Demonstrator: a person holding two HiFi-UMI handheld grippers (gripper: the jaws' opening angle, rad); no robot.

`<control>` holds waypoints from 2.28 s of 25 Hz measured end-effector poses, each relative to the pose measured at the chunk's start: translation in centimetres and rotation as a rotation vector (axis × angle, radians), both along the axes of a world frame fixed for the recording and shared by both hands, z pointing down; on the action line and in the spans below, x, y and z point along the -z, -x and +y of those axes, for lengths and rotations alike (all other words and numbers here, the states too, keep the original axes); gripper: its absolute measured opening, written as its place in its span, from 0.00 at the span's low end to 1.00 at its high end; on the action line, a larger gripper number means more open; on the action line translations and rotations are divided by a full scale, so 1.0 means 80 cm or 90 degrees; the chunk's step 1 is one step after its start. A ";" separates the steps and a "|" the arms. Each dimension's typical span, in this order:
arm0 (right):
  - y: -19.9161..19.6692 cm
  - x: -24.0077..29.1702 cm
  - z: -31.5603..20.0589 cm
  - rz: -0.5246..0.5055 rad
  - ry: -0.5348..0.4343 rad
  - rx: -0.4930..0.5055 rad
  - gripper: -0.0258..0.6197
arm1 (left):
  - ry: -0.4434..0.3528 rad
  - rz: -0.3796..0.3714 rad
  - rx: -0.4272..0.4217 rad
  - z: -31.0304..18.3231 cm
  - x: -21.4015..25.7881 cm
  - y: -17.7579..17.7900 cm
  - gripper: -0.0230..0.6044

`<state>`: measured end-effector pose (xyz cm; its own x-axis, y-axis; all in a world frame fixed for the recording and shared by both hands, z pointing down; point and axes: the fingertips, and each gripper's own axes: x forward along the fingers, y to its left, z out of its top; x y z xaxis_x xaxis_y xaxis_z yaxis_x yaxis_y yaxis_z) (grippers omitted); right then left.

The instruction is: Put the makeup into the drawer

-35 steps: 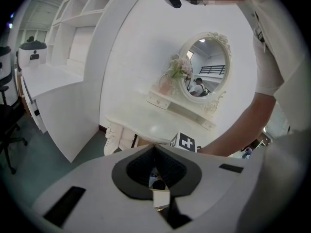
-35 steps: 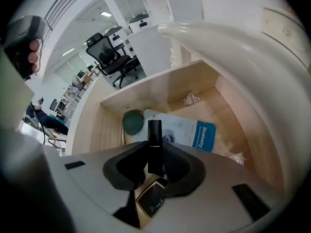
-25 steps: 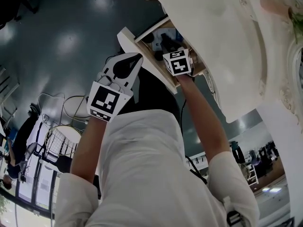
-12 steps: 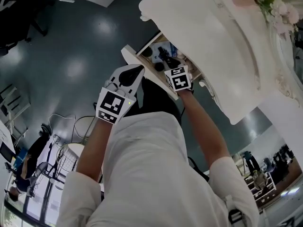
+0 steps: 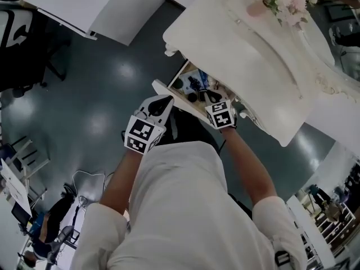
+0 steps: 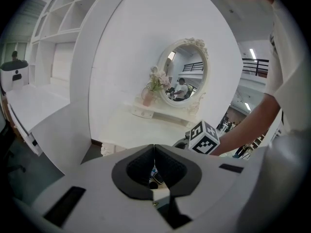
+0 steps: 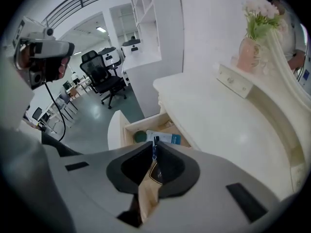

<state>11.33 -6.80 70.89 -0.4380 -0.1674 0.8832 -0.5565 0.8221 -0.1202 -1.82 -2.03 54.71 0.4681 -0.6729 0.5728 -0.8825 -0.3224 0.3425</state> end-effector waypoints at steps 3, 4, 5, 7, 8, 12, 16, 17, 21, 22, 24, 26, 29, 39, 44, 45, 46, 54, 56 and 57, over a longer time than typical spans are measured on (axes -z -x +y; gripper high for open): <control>-0.003 0.031 0.003 -0.009 -0.030 -0.026 0.10 | -0.003 0.022 -0.014 0.005 0.008 0.007 0.06; -0.002 0.041 0.003 -0.014 -0.041 -0.037 0.10 | -0.006 0.028 -0.019 0.006 0.010 0.011 0.06; -0.002 0.053 0.005 -0.018 -0.052 -0.049 0.10 | -0.008 0.032 -0.025 0.009 0.013 0.015 0.06; -0.003 0.076 0.007 -0.026 -0.074 -0.072 0.09 | -0.012 0.039 -0.037 0.015 0.019 0.021 0.06; -0.003 0.086 0.008 -0.032 -0.086 -0.083 0.09 | -0.014 0.040 -0.044 0.018 0.020 0.024 0.06; -0.012 0.128 0.016 -0.060 -0.119 -0.126 0.09 | -0.024 0.043 -0.081 0.027 0.026 0.029 0.06; -0.028 0.171 0.023 -0.095 -0.145 -0.201 0.08 | -0.045 0.048 -0.129 0.026 0.039 0.031 0.06; -0.033 0.181 0.027 -0.102 -0.152 -0.218 0.08 | -0.048 0.050 -0.137 0.027 0.043 0.032 0.06; -0.051 0.215 0.045 -0.124 -0.180 -0.270 0.08 | -0.058 0.060 -0.145 0.025 0.056 0.040 0.06; -0.055 0.222 0.050 -0.126 -0.186 -0.277 0.08 | -0.061 0.061 -0.146 0.025 0.060 0.042 0.06; -0.065 0.237 0.058 -0.128 -0.200 -0.286 0.08 | -0.072 0.061 -0.155 0.027 0.069 0.041 0.06; -0.076 0.253 0.063 -0.132 -0.217 -0.297 0.08 | -0.083 0.057 -0.168 0.028 0.078 0.037 0.06; -0.095 0.277 0.068 -0.147 -0.244 -0.316 0.08 | -0.101 0.054 -0.183 0.032 0.091 0.027 0.06; -0.145 0.340 0.114 -0.208 -0.313 -0.321 0.08 | -0.153 0.067 -0.170 0.064 0.139 -0.026 0.06; -0.169 0.351 0.146 -0.230 -0.314 -0.310 0.08 | -0.166 0.059 -0.143 0.096 0.153 -0.049 0.06; -0.173 0.351 0.153 -0.233 -0.314 -0.306 0.08 | -0.168 0.058 -0.134 0.105 0.155 -0.051 0.06; -0.176 0.352 0.159 -0.236 -0.314 -0.303 0.08 | -0.169 0.057 -0.126 0.114 0.157 -0.052 0.06; -0.192 0.358 0.188 -0.250 -0.324 -0.281 0.08 | -0.180 0.038 -0.088 0.153 0.171 -0.054 0.06; -0.194 0.358 0.192 -0.253 -0.328 -0.280 0.09 | -0.186 0.036 -0.086 0.158 0.175 -0.054 0.06; -0.195 0.359 0.193 -0.255 -0.330 -0.282 0.09 | -0.189 0.034 -0.087 0.159 0.177 -0.053 0.06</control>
